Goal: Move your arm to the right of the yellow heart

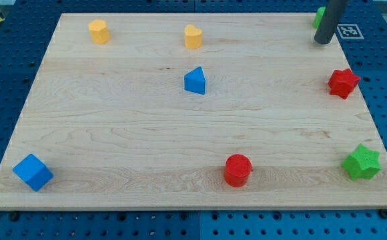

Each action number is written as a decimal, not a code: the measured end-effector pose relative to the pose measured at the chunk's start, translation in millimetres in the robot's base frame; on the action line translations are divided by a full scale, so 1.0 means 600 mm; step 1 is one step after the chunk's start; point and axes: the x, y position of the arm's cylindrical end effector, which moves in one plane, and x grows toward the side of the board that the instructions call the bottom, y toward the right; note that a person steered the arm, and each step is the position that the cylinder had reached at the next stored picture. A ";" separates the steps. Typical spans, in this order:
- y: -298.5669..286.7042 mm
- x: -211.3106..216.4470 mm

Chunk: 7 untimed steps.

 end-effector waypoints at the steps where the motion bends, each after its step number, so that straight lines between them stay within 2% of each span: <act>1: -0.016 0.000; 3: -0.101 0.000; 7: -0.138 0.000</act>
